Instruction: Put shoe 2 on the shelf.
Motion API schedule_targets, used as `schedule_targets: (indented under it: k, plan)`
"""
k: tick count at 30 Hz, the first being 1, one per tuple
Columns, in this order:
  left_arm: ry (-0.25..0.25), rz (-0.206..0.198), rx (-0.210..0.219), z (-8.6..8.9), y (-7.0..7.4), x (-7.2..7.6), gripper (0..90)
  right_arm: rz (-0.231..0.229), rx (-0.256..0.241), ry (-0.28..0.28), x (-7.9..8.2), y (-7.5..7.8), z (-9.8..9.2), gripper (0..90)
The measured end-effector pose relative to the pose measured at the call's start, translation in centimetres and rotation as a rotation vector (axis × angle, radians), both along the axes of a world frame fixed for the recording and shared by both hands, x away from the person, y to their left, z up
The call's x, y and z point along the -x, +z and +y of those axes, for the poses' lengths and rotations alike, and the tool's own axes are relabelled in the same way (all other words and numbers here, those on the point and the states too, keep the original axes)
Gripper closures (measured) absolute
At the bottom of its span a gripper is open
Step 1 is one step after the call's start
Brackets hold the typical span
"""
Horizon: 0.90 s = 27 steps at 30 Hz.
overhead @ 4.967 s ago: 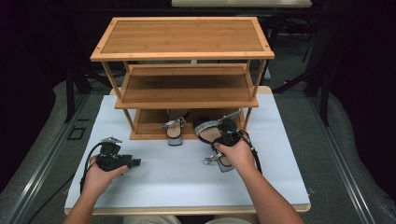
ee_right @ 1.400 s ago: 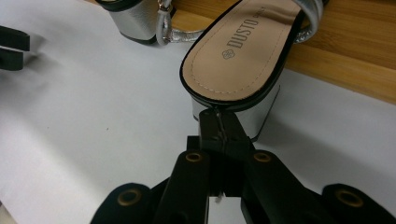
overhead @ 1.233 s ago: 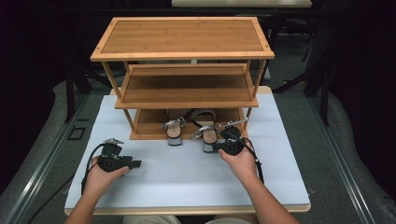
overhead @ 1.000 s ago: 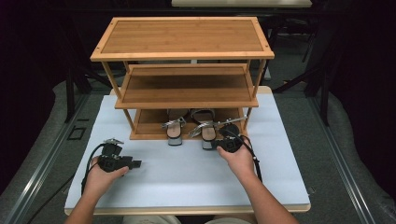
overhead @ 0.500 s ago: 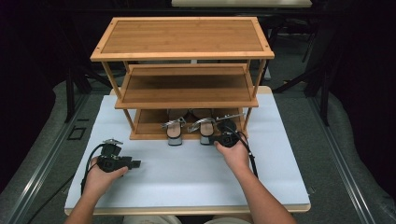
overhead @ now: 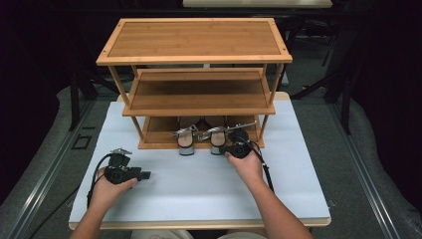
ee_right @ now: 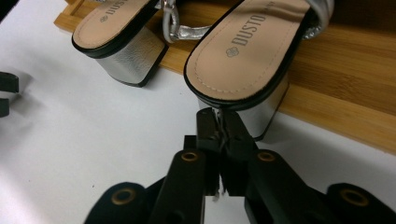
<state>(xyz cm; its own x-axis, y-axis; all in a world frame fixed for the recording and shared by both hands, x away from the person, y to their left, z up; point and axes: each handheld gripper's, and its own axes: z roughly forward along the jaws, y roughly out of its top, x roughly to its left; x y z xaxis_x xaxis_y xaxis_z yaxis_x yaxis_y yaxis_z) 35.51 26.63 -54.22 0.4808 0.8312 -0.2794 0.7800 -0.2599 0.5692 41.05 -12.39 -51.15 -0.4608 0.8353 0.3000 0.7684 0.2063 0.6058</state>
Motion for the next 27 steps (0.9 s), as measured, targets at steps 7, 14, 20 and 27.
schedule_targets:
  k: [7,14,20,27]
  plan:
    - [0.0,-0.025,-0.003,-0.7,0.1,-0.4,48.5,-0.021,-0.031,-0.028,1.2,0.3,-1.7,85.8]
    - [-0.03,-0.055,-0.021,-2.5,0.5,-1.1,56.1,-0.019,-0.008,-0.045,1.3,0.1,-3.0,81.8]
    - [-0.017,-0.117,-0.001,-3.7,0.8,-2.3,73.5,-0.024,-0.016,-0.042,1.2,-0.3,-2.8,81.7]
    - [-0.037,-0.131,-0.03,-5.9,1.2,-4.0,89.8,-0.054,0.003,-0.051,0.8,-0.3,-2.0,82.3]
